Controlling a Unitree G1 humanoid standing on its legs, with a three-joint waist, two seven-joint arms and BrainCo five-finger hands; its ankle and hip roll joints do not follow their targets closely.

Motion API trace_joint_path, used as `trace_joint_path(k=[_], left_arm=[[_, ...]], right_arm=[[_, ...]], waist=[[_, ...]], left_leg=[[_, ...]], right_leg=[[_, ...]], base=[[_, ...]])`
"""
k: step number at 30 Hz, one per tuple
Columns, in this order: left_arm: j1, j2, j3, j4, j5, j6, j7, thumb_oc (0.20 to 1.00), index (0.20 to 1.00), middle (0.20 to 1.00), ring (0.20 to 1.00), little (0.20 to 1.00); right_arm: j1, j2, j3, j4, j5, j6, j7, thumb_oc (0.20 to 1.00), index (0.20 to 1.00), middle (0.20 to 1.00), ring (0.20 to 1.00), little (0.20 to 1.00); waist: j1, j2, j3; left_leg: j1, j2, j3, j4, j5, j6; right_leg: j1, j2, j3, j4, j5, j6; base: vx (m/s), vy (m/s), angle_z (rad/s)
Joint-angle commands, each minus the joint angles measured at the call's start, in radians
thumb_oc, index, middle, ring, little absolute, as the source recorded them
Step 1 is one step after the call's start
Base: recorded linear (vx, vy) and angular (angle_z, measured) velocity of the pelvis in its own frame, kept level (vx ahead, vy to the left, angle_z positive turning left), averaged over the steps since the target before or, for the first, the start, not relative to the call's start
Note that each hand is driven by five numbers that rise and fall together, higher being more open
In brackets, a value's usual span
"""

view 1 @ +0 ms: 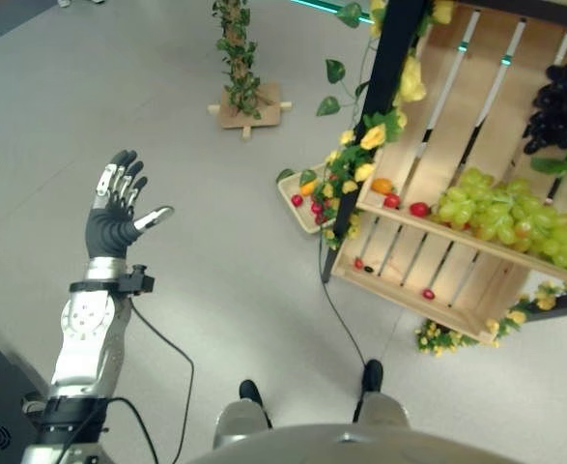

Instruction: Pick up the fruits from the basket on one side to the basket on the other side

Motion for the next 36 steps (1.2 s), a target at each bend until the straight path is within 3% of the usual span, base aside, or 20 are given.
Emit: trace_joint_path(k=[1,18,19,20,21,22,23,24,25,26,27,28,33,36], left_arm=[[-0.037,0.046,0.027,-0.043,-0.012,-0.038,0.009,1.0,1.0,1.0,1.0,1.0],[-0.04,0.046,0.031,-0.039,-0.012,-0.034,0.004,1.0,1.0,1.0,1.0,1.0],[-0.036,0.049,0.033,-0.04,-0.011,-0.031,0.005,1.0,1.0,1.0,1.0,1.0],[-0.036,0.047,0.034,-0.04,-0.011,-0.031,0.005,1.0,1.0,1.0,1.0,1.0],[-0.031,0.048,0.048,-0.039,0.0,-0.023,0.003,1.0,1.0,1.0,1.0,1.0],[-0.03,0.046,0.049,-0.04,0.001,-0.022,0.003,1.0,1.0,1.0,1.0,1.0],[-0.026,0.038,0.068,-0.031,0.028,-0.014,0.0,1.0,1.0,1.0,1.0,1.0],[-0.03,0.037,0.066,-0.02,0.033,-0.012,-0.006,1.0,1.0,1.0,1.0,1.0],[-0.031,0.035,0.065,-0.019,0.033,-0.013,-0.006,1.0,1.0,1.0,1.0,1.0],[-0.036,0.028,0.061,-0.014,0.039,-0.015,-0.013,1.0,1.0,1.0,1.0,1.0],[-0.036,0.026,0.061,-0.013,0.04,-0.016,-0.013,1.0,1.0,1.0,1.0,1.0],[-0.044,0.024,0.045,-0.007,0.047,-0.017,-0.019,1.0,1.0,1.0,1.0,1.0],[-0.032,0.012,0.05,-0.014,0.07,-0.014,-0.022,1.0,1.0,1.0,1.0,1.0],[-0.026,0.008,0.056,-0.016,0.075,-0.014,-0.02,1.0,1.0,1.0,1.0,1.0]], right_arm=[[-0.108,-0.005,-0.003,-0.011,0.004,-0.061,-0.018,1.0,1.0,1.0,1.0,1.0],[-0.06,0.007,-0.025,-0.043,-0.038,-0.056,-0.021,1.0,1.0,1.0,1.0,1.0],[-0.054,-0.026,0.007,-0.04,-0.186,-0.028,-0.025,1.0,1.0,1.0,1.0,1.0],[-0.057,-0.025,0.01,-0.041,-0.19,-0.026,-0.028,1.0,1.0,1.0,1.0,1.0],[-0.057,-0.108,0.07,-0.107,-0.467,0.024,-0.083,1.0,1.0,1.0,1.0,1.0],[-0.056,-0.107,0.07,-0.112,-0.472,0.028,-0.086,1.0,1.0,1.0,1.0,1.0],[-0.035,-0.168,0.097,-0.216,-0.777,0.072,-0.109,1.0,1.0,1.0,1.0,1.0],[-0.026,-0.199,0.11,-0.237,-0.94,0.101,-0.115,1.0,1.0,1.0,1.0,1.0],[-0.028,-0.198,0.111,-0.24,-0.947,0.104,-0.115,1.0,1.0,1.0,1.0,1.0],[-0.031,-0.24,0.142,-0.267,-1.127,0.118,-0.116,1.0,1.0,1.0,1.0,1.0],[-0.033,-0.24,0.145,-0.267,-1.13,0.119,-0.116,1.0,1.0,1.0,1.0,1.0],[-0.027,-0.277,0.21,-0.273,-1.296,0.116,-0.095,1.0,1.0,1.0,1.0,1.0],[-0.024,-0.286,0.268,-0.301,-1.451,0.115,-0.08,1.0,1.0,1.0,1.0,1.0],[-0.014,-0.279,0.263,-0.315,-1.465,0.113,-0.078,1.0,1.0,1.0,1.0,1.0]], waist=[[0.01,-0.066,-0.002],[0.008,-0.067,0.001],[0.01,-0.07,0.002],[0.009,-0.068,0.002],[0.007,-0.068,0.003],[0.006,-0.066,0.003],[0.003,-0.061,0.002],[0.007,-0.062,-0.001],[0.006,-0.06,-0.001],[0.009,-0.061,-0.002],[0.008,-0.059,-0.002],[0.013,-0.065,-0.002],[0.005,-0.063,-0.004],[0.002,-0.063,-0.006]], left_leg=[[-0.05,-0.008,-0.018,0.078,-0.021,0.001],[-0.051,-0.007,-0.02,0.075,-0.017,0.002],[-0.051,-0.008,-0.021,0.074,-0.016,0.002],[-0.051,-0.008,-0.021,0.074,-0.016,0.002],[-0.051,-0.007,-0.019,0.073,-0.017,0.003],[-0.051,-0.007,-0.02,0.074,-0.018,0.003],[-0.05,-0.008,-0.021,0.074,-0.021,0.005],[-0.051,-0.009,-0.024,0.074,-0.023,0.006],[-0.05,-0.009,-0.024,0.074,-0.023,0.006],[-0.052,-0.01,-0.028,0.076,-0.024,0.007],[-0.052,-0.01,-0.029,0.077,-0.025,0.007],[-0.051,-0.011,-0.031,0.076,-0.024,0.005],[-0.051,-0.01,-0.035,0.075,-0.024,0.004],[-0.05,-0.011,-0.036,0.073,-0.023,0.003]], right_leg=[[0.106,0.018,-0.014,0.111,-0.2,-0.04],[0.104,0.018,-0.014,0.109,-0.197,-0.041],[0.103,0.017,-0.014,0.109,-0.196,-0.041],[0.103,0.017,-0.014,0.109,-0.196,-0.041],[0.1,0.016,-0.013,0.111,-0.196,-0.039],[0.1,0.016,-0.013,0.111,-0.196,-0.039],[0.101,0.014,-0.01,0.112,-0.197,-0.038],[0.104,0.013,-0.012,0.11,-0.198,-0.038],[0.104,0.013,-0.012,0.11,-0.198,-0.038],[0.106,0.011,-0.014,0.11,-0.199,-0.037],[0.106,0.012,-0.015,0.11,-0.199,-0.037],[0.11,0.011,-0.018,0.108,-0.199,-0.036],[0.114,0.014,-0.019,0.104,-0.201,-0.035],[0.116,0.016,-0.018,0.102,-0.201,-0.035]], base=[[0.0,0.0,0.0],[0.0,0.0,0.0],[0.0,0.0,0.0],[0.0,0.0,0.0],[0.0,0.0,0.0],[0.0,0.0,0.0],[0.0,0.0,0.0],[0.0,0.0,0.0],[0.0,0.0,0.0],[0.0,0.0,0.0],[0.0,0.0,0.0],[0.0,0.0,0.0],[-0.01,-0.002,0.02],[0.0,0.0,0.0]])
